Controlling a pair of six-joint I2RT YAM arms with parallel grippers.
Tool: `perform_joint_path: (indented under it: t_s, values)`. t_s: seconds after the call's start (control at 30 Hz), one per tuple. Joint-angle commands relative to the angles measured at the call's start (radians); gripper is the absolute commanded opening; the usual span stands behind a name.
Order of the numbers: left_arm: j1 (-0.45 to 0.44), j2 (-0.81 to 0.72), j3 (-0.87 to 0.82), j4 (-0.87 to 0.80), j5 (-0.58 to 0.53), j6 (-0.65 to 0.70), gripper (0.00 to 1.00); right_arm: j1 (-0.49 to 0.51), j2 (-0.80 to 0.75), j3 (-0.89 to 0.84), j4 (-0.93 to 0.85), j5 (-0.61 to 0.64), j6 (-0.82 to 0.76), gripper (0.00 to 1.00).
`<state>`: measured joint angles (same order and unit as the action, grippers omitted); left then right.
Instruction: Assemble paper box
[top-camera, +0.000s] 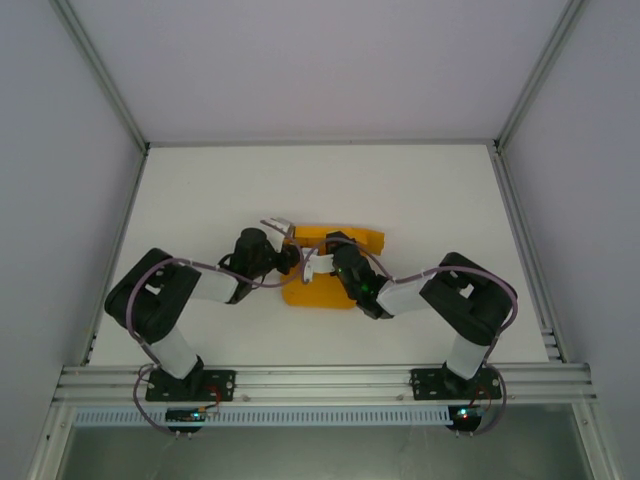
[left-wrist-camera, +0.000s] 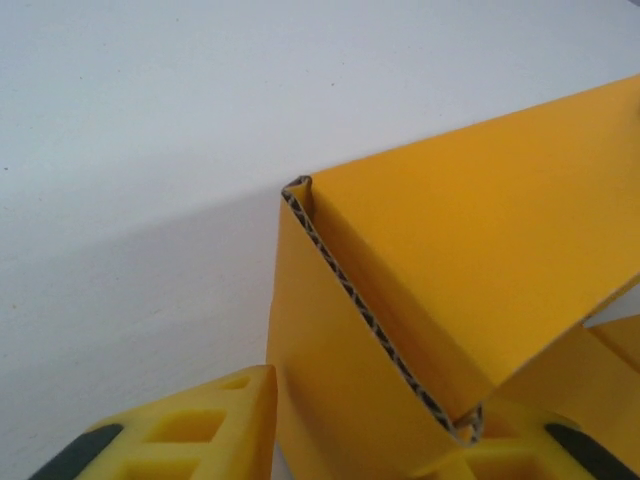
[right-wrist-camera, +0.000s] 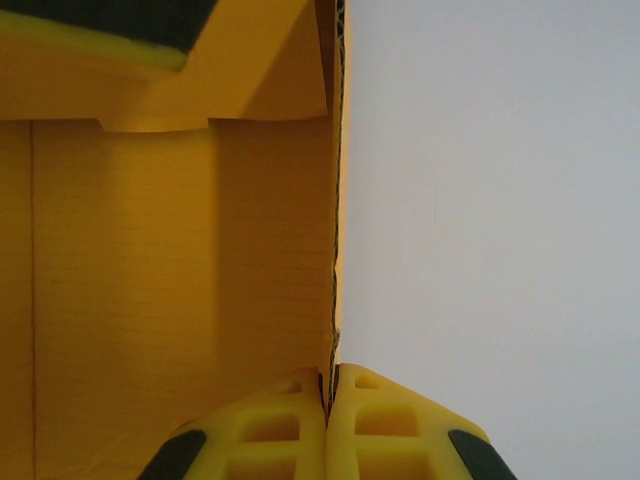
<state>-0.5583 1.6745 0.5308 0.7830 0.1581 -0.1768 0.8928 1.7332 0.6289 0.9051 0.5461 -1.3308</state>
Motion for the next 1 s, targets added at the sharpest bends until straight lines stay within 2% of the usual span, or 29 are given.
perform_joint_path:
  t_s: [0.0,0.13,0.33,0.43,0.53,0.6,0.67,0.8,0.83,0.9,0.93,0.97]
  values:
    - [0.005,0.035,0.04,0.055,-0.088,-0.003,0.26,0.015,0.002,-0.005,-0.108,-0.037,0.037,0.02]
    - [0.003,0.063,0.06,0.045,-0.145,-0.014,0.2,0.015,0.0,0.004,-0.129,-0.046,0.05,0.02]
    - [0.003,0.106,0.071,0.07,-0.155,-0.021,0.17,0.013,-0.003,0.015,-0.178,-0.061,0.074,0.01]
    - [0.003,0.121,0.08,0.075,-0.17,-0.027,0.0,0.01,-0.006,0.021,-0.194,-0.066,0.086,0.0]
    - [0.002,0.121,0.075,0.075,-0.197,-0.026,0.0,0.005,-0.013,0.023,-0.202,-0.059,0.12,0.04]
    - [0.001,0.112,0.066,0.082,-0.198,-0.016,0.0,-0.003,-0.028,0.024,-0.205,-0.048,0.157,0.13]
    - [0.001,0.099,0.054,0.077,-0.191,0.003,0.0,-0.018,-0.056,0.022,-0.221,-0.033,0.198,0.26]
    - [0.001,0.078,0.043,0.051,-0.177,0.047,0.0,-0.04,-0.159,0.022,-0.323,-0.037,0.339,0.64]
    - [0.0,0.075,0.043,0.045,-0.175,0.054,0.0,-0.041,-0.198,0.023,-0.378,-0.063,0.388,0.69]
    - [-0.001,0.072,0.039,0.036,-0.16,0.071,0.0,-0.044,-0.297,0.047,-0.574,-0.179,0.543,0.91]
    - [0.0,0.07,0.036,0.036,-0.148,0.077,0.0,-0.053,-0.344,0.068,-0.69,-0.265,0.639,0.98]
    - [0.0,0.069,0.031,0.04,-0.134,0.083,0.0,-0.072,-0.391,0.088,-0.784,-0.369,0.719,0.99]
